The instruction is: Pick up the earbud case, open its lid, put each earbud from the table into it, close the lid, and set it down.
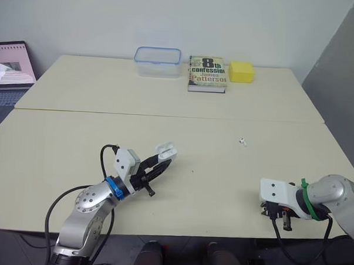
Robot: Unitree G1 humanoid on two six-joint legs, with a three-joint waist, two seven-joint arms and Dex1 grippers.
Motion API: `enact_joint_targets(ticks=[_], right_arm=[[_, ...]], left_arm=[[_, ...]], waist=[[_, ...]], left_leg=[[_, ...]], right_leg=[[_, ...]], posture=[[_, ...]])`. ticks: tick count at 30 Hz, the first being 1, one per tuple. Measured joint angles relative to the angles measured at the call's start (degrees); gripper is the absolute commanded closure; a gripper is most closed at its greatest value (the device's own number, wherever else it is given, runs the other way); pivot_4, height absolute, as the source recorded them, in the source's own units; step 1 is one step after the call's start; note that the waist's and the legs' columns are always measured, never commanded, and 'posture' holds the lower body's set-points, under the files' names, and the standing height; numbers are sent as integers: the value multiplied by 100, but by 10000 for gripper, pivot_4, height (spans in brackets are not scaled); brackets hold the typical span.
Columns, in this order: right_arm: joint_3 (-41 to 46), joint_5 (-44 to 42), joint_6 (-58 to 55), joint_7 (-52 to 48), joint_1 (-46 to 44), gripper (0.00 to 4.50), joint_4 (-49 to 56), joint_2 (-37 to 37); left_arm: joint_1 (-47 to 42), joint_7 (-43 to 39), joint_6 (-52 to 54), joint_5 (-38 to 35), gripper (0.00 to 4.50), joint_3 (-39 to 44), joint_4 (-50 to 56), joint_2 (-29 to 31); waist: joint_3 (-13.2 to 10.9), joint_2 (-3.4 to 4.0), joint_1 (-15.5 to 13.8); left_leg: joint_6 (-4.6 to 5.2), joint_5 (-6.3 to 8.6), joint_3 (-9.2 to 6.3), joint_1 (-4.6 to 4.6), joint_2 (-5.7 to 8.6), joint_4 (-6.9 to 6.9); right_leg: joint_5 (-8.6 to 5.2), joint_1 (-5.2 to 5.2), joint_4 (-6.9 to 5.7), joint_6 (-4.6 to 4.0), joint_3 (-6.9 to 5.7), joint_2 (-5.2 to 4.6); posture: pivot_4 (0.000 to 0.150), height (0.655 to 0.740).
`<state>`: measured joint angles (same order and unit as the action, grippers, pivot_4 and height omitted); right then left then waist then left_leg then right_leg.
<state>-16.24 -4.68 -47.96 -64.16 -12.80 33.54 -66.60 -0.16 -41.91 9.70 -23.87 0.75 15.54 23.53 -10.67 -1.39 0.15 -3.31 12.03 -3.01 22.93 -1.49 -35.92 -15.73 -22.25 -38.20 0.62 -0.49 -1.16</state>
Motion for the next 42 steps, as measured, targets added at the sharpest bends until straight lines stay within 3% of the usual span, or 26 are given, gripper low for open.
enact_joint_targets(ticks=[6, 13, 15, 21, 27, 42], right_arm=[[798, -1034, -556, -23, -935, 41313, 34, 818], [1931, -2270, -1257, 1201, -1968, 41313, -152, 3263], [2047, -2552, -1106, 1688, -1990, 41313, -165, 4122], [2087, -2929, -747, 2828, -1954, 41313, -180, 5709], [1531, -2810, -151, 3404, -1594, 41313, -338, 6274], [793, -2236, 1139, 3640, -1063, 41313, -848, 6227]], left_arm=[[-200, -2, 1, -27, 37504, -8, -9, -50], [-477, 6, -26, -31, 37504, -41, -58, -260], [-569, 4, -67, -18, 37504, -60, -63, -357], [-771, 104, -270, 52, 37504, -180, -69, -601], [-830, 217, -424, 166, 37504, -258, -95, -727], [-944, 271, -518, 212, 37504, -273, -206, -836]], waist=[[-3, 0, -3], [-3, -1, -1], [-4, 3, 0], [-5, 6, 1], [-5, 9, 4], [-5, 9, 13]], left_leg=[[0, 4, -3, 5, 3, 4], [0, 5, -5, 8, 0, 6], [0, 5, -6, 8, -2, 11], [0, 5, -6, 7, -3, 10], [1, 5, -5, 5, -4, 8], [1, 5, -7, 5, -14, 10]], right_leg=[[16, 0, 12, 21, -4, 13], [21, -3, 13, 20, -3, 33], [21, -4, 10, 20, -2, 36], [23, -5, 5, 18, 1, 37], [25, -5, 4, 15, 3, 40], [27, -6, 7, 10, 4, 52]], posture=[[1500, 7400], [1500, 7400], [1500, 7400], [1500, 7400], [1500, 7400], [1500, 7400]])
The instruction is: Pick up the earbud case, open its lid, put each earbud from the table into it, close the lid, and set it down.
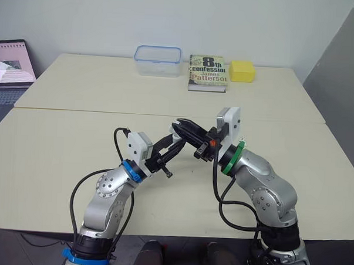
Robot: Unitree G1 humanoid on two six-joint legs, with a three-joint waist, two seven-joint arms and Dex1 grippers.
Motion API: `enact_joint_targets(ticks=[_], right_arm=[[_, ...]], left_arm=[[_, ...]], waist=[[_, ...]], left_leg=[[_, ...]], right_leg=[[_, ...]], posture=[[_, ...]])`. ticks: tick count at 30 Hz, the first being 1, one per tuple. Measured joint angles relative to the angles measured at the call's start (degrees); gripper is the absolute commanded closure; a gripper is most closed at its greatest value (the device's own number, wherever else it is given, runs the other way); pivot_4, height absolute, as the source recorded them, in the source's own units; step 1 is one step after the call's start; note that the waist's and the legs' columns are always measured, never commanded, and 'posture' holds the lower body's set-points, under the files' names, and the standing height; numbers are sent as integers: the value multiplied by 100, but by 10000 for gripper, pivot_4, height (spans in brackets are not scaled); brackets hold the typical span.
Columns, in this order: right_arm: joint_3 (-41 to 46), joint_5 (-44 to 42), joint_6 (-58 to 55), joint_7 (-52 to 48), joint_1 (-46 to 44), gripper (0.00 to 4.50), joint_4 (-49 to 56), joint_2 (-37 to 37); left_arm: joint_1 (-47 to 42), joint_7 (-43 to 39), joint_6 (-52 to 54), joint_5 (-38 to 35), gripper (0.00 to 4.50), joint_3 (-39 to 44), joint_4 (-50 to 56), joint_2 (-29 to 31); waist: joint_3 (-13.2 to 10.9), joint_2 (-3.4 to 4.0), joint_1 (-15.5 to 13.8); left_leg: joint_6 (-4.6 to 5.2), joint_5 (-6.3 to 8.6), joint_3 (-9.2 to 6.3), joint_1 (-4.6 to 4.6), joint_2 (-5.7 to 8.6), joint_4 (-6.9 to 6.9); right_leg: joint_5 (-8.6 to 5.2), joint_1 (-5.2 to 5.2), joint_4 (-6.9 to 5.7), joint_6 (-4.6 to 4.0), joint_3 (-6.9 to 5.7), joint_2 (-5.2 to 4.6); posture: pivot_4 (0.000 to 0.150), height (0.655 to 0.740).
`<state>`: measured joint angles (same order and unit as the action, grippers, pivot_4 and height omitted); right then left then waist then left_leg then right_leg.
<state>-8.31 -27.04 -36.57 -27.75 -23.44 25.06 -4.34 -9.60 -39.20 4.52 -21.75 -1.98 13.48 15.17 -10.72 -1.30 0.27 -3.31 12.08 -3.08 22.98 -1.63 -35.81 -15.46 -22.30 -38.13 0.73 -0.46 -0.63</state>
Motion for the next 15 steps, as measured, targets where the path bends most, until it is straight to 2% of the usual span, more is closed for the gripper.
enact_joint_targets(ticks=[15], right_arm=[[-299, 189, 488, 121, 174, 41313, -237, 28]], left_arm=[[4, 89, 21, 4, 37504, -74, 7, -24]], waist=[[0, 0, 2]], left_leg=[[0, 0, 0, 0, -2, 1]], right_leg=[[1, -1, 3, -2, 1, 3]], posture=[[1500, 7400]])
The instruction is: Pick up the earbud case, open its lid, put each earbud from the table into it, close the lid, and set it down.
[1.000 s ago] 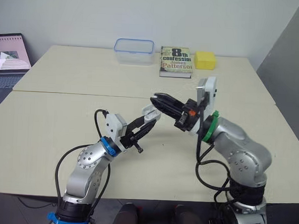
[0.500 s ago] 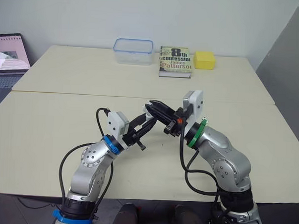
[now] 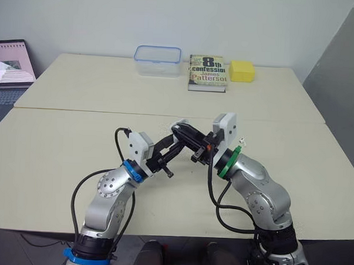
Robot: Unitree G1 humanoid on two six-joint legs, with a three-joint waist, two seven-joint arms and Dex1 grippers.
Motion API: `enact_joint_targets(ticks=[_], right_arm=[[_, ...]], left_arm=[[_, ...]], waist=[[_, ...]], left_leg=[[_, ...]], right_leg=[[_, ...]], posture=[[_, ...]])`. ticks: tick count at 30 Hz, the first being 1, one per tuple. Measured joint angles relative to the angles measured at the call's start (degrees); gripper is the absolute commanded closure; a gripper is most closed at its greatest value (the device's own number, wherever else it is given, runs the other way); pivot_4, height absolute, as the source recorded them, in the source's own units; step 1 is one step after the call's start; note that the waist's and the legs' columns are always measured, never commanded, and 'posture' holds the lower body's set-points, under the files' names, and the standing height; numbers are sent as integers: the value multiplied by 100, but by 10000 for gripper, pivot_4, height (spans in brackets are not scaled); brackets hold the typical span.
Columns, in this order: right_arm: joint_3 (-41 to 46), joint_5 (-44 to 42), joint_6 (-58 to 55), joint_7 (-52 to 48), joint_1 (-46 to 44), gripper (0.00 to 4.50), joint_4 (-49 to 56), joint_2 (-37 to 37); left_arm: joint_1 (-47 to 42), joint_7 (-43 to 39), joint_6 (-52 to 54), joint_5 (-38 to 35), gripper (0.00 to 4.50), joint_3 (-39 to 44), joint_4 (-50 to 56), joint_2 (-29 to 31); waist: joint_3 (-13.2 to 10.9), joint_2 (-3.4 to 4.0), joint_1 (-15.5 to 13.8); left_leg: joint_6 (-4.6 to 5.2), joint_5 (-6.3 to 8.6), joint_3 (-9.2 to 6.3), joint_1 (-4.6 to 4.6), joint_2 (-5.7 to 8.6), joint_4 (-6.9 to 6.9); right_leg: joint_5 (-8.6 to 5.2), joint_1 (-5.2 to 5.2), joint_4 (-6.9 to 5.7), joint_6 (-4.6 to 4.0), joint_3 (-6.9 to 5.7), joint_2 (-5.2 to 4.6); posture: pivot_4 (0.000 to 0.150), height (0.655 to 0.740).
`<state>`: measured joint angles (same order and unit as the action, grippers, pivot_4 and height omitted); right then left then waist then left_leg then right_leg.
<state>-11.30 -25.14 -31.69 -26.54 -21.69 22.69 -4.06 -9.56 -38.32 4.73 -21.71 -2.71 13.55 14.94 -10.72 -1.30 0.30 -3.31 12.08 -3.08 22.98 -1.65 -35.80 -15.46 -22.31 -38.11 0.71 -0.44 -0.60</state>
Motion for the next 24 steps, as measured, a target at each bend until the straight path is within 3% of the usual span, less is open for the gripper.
enact_joint_targets(ticks=[8, 9, 11, 15, 24], right_arm=[[-103, 49, 44, 47, 74, 41313, -2, -16], [-106, 50, 49, 47, 80, 34126, -1, -39], [-149, 81, 88, 26, 95, 28958, 19, -116], [-225, 150, 136, 14, 99, 13933, 94, -247], [401, -283, -373, -96, 323, 13796, 837, -1203]], left_arm=[[25, 40, 38, 0, 37504, -38, 1, 4], [25, 40, 49, 1, 37504, -42, 1, 5], [25, 81, 89, 8, 37504, -38, 0, 7], [22, 141, 101, 12, 37504, -34, 0, 11], [-20, 136, 81, 7, 37504, -37, 6, 2]], waist=[[0, 0, 0], [0, 0, 0], [0, 0, 0], [0, 0, 0], [0, 0, -14]], left_leg=[[0, 0, -1, 0, 0, 0], [0, 0, -1, 0, 0, 0], [0, 0, -1, 0, 0, 0], [0, 0, -2, 1, 0, 1], [0, 0, 0, 3, 1, 1]], right_leg=[[0, 0, 0, 0, -1, 0], [0, 0, 1, 0, -1, 0], [0, 0, 0, 0, -1, 0], [0, 0, 2, 0, -2, 0], [0, 0, 8, 0, -1, -1]], posture=[[1500, 7400], [1500, 7400], [1500, 7400], [1500, 7400], [1500, 7400]])
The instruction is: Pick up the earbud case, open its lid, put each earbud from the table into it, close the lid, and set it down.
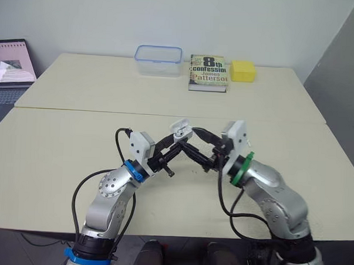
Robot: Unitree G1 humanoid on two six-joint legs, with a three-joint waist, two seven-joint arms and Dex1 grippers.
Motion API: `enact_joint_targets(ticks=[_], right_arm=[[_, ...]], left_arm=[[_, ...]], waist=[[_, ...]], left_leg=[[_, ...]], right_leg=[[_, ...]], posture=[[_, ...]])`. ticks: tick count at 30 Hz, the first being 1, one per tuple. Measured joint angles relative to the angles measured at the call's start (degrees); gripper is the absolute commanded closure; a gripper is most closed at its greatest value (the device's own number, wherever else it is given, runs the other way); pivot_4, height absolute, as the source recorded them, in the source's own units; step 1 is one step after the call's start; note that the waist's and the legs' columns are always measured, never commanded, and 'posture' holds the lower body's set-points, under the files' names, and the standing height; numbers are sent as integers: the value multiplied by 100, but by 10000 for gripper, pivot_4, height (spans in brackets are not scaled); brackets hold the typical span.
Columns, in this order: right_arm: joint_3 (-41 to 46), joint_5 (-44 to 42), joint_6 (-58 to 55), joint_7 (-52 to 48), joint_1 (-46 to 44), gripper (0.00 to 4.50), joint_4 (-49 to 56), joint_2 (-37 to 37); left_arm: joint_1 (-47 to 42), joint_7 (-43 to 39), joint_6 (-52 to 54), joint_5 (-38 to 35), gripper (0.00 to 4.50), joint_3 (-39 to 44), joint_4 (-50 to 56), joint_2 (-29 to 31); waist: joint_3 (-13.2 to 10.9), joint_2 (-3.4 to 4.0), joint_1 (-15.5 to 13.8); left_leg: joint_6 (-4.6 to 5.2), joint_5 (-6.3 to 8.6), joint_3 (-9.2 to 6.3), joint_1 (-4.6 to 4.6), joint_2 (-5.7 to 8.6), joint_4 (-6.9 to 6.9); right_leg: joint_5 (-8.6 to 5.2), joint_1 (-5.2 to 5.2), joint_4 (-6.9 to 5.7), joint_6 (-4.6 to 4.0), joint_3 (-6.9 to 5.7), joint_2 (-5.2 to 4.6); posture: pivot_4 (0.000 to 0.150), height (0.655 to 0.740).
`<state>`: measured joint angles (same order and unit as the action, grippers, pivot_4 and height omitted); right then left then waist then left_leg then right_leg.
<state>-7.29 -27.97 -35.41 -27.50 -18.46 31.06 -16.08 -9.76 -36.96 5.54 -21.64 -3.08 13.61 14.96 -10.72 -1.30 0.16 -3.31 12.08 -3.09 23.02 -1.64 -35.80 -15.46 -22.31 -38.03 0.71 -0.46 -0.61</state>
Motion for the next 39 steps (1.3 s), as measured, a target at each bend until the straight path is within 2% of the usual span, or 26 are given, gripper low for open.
enact_joint_targets(ticks=[1, 5, 12, 15, 17, 22, 27, 30, 35, 39], right_arm=[[122, -105, -88, -30, 28, 13796, 137, -109], [1129, -426, -382, -511, 625, 13796, 671, -1597], [2571, -352, -152, -1050, 2259, 13796, 490, -2517], [3180, -262, 19, -1351, 2893, 8349, 215, -2732], [3464, -234, 125, -1527, 3140, 1269, 41, -2829], [3920, -136, 403, -1898, 3378, 0, -444, -3064], [4006, 17, 603, -2083, 3343, 0, -800, -3168], [3740, 31, 594, -2024, 2991, 0, -872, -3177], [2668, 313, 461, -1501, 1665, 0, -1131, -2966], [1797, 852, 363, -833, 548, 0, -1927, -2338]], left_arm=[[-11, -1, -2, 2, 37504, -10, -4, -9], [-30, -12, -86, 4, 37504, 1, -30, -5], [-40, -57, -239, 19, 37504, 0, -138, 4], [-35, -84, -261, 27, 37504, 11, -209, 25], [-27, -90, -268, 30, 37504, 26, -255, 48], [-22, -95, -316, 30, 37504, 45, -262, 55], [-3, -76, -321, 30, 37504, 92, -260, 60], [-7, -51, -314, 31, 37504, 104, -253, 59], [-76, 9, -227, 36, 37504, 82, -221, 57], [-100, 22, -207, 41, 37504, 74, -215, 57]], waist=[[0, 0, 0], [-2, 2, -51], [-2, 2, -25], [-2, 2, -20], [-2, 2, -8], [-2, 2, -8], [-2, 2, -7], [-2, 2, 8], [-3, 1, 15], [-3, 1, 9]], left_leg=[[0, 0, -2, 0, -1, 0], [1, 1, 0, 8, 8, 0], [9, 6, 6, 6, 5, 0], [9, 6, 8, 4, 6, -2], [9, 6, 10, 2, 5, -3], [8, 7, 13, 2, 7, -4], [8, 7, 13, 2, 6, -1], [8, 7, 15, 0, 5, -3], [7, 7, 15, 0, 7, -7], [6, 8, 15, 6, 8, -2]], right_leg=[[0, -1, -1, 0, -1, 1], [-1, 1, 15, 0, -4, -6], [-2, 1, 16, -1, 0, -3], [-2, 2, 16, -1, 2, -3], [-2, 2, 15, -1, 4, -3], [-2, 4, 16, -1, 7, -3], [-2, 3, 17, -1, 6, -2], [-2, 3, 15, 0, 10, -1], [-1, 3, 14, 1, 10, 0], [0, 0, 17, 3, 13, -1]], posture=[[1500, 7400], [1500, 7400], [1500, 7400], [1500, 7400], [1500, 7400], [1500, 7400], [1500, 7400], [1500, 7400], [1500, 7400], [1500, 7400]])
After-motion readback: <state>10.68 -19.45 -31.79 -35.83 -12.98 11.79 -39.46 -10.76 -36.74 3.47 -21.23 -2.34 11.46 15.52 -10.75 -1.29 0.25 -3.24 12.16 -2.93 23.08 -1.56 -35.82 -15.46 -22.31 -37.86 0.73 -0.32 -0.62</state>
